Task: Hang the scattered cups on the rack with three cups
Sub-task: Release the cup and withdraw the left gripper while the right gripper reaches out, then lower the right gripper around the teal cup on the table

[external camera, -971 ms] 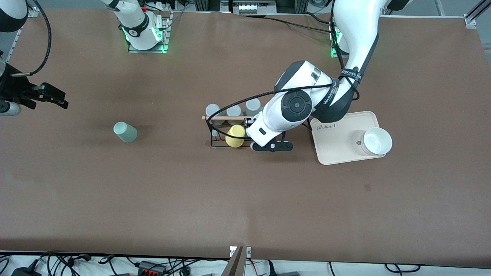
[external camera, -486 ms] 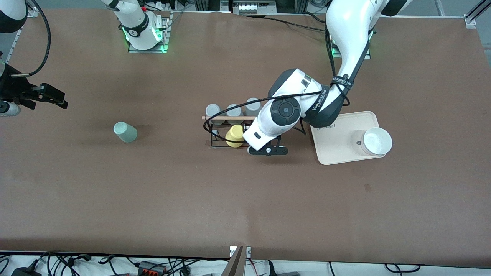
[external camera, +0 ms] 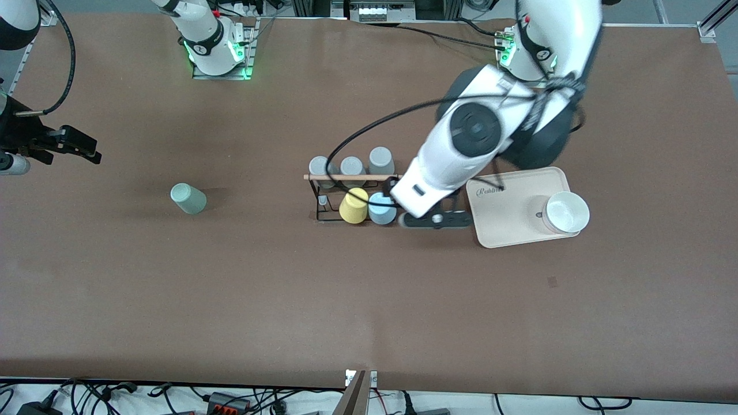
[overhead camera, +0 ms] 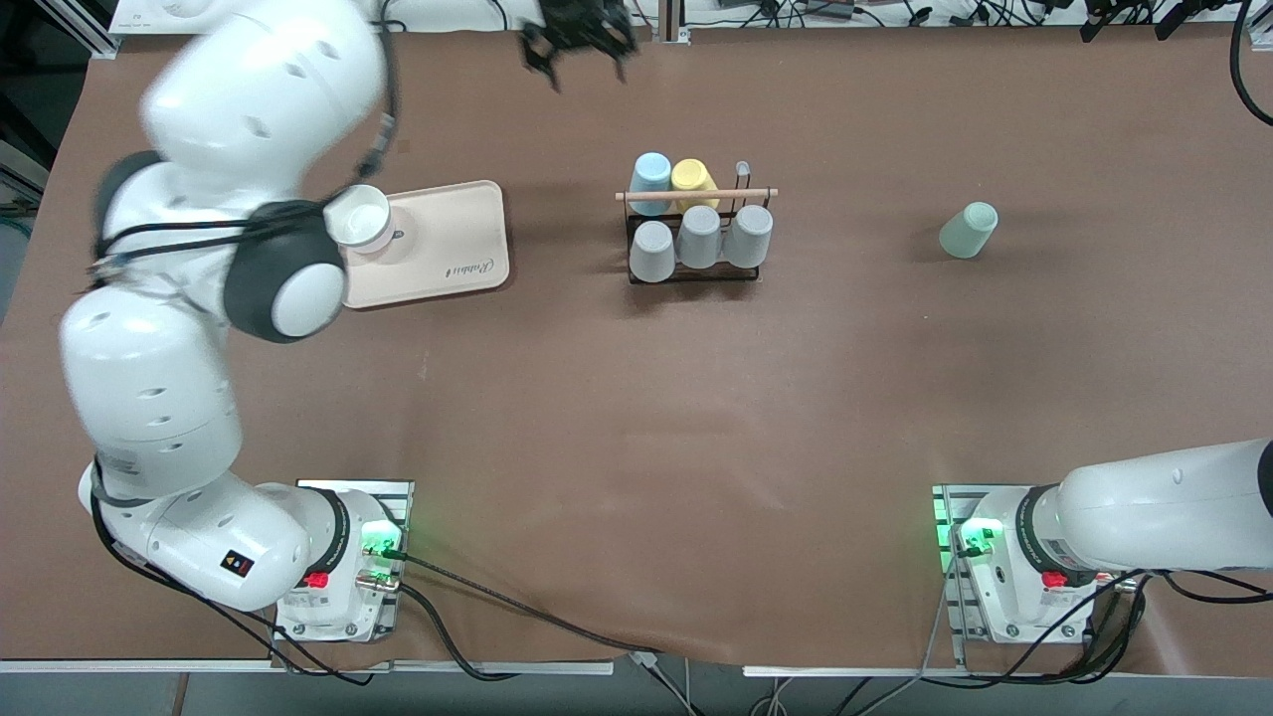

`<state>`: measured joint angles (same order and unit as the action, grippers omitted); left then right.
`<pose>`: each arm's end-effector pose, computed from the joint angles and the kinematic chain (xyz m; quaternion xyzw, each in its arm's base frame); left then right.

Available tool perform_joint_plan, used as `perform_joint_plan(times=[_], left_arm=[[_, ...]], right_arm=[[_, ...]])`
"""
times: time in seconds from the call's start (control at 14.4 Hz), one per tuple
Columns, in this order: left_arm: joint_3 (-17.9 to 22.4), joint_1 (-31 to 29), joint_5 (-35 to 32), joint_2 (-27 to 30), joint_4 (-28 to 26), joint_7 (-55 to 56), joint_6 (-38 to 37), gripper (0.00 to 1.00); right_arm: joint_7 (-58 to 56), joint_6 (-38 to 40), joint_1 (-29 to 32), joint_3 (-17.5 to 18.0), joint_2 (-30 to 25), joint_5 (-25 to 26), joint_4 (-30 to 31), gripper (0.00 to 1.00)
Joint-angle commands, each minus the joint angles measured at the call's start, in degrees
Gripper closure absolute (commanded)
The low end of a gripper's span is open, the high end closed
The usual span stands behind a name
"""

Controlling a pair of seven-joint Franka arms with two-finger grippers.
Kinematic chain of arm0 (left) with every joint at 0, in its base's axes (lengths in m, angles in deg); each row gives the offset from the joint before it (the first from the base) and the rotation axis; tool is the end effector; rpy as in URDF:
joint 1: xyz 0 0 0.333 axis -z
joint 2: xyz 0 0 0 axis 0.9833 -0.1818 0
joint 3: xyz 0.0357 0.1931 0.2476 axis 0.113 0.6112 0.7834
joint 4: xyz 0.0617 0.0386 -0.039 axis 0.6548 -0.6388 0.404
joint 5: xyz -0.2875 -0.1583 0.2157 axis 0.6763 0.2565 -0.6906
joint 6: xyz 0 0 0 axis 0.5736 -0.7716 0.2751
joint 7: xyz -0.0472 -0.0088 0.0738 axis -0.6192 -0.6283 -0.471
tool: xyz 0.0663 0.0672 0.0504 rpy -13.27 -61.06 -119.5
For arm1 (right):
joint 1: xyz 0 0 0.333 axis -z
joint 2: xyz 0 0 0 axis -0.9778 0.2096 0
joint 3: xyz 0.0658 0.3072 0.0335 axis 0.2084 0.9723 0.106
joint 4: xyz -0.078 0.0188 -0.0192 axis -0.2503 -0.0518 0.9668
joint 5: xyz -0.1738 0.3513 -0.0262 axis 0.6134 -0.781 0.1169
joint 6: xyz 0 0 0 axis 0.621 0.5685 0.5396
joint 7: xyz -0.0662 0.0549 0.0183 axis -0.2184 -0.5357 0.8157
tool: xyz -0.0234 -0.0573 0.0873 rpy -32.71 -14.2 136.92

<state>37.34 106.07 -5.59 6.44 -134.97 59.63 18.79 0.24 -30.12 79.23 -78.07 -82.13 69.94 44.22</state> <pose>0.6197 -0.3536 0.4998 0.9966 0.0472 -0.0413 0.0532 0.5713 -0.0284 0.5692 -1.0000 -0.0065 -0.0006 0.0028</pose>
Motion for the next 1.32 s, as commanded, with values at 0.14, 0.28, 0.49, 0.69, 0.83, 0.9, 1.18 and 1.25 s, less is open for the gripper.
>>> perform_joint_plan(times=[0.14,0.28,0.49,0.69,0.83,0.9,1.18,1.25], left_arm=[[-1.11,-13.43,-1.43,9.57,-1.97,-1.35,-7.54,0.0],[-0.93,-15.56,-2.04,9.93,-2.75,-9.83,-11.58,0.0],[-0.58,-15.73,-2.49,11.25,-4.95,-12.07,-12.21,0.0],[-0.76,-16.26,-5.2,16.15,-12.75,-16.71,-7.93,0.0],[-0.93,-16.35,-5.65,21.07,-20.99,-17.61,-4.32,0.0],[-0.93,-16.61,-5.56,24.05,-25.74,-17.7,-1.17,0.0],[-0.85,-17.4,-5.65,29.09,-33.87,-17.79,3.52,0.0],[-0.93,-18.01,-5.65,29.44,-34.48,-17.79,3.26,0.0]], right_arm=[[-0.41,-0.55,0.25,0.89,3.75,0.2,-1.22,0.0],[-0.06,-0.2,-0.8,0.98,5.32,0.02,-1.14,0.0],[-0.76,0.42,-2.39,0.89,10.07,0.46,-1.31,0.0],[-0.5,-1.85,-5.27,0.98,14.46,0.11,-0.7,0.0],[0.2,-7.46,-7.21,0.89,15.35,0.81,2.36,0.0],[0.2,-10.63,-7.13,0.81,15.35,0.81,4.82,0.0],[0.2,-21.72,-5.9,0.11,15.53,0.9,14.14,0.0],[0.2,-23.3,-5.73,-0.16,15.79,0.99,15.37,0.0]])
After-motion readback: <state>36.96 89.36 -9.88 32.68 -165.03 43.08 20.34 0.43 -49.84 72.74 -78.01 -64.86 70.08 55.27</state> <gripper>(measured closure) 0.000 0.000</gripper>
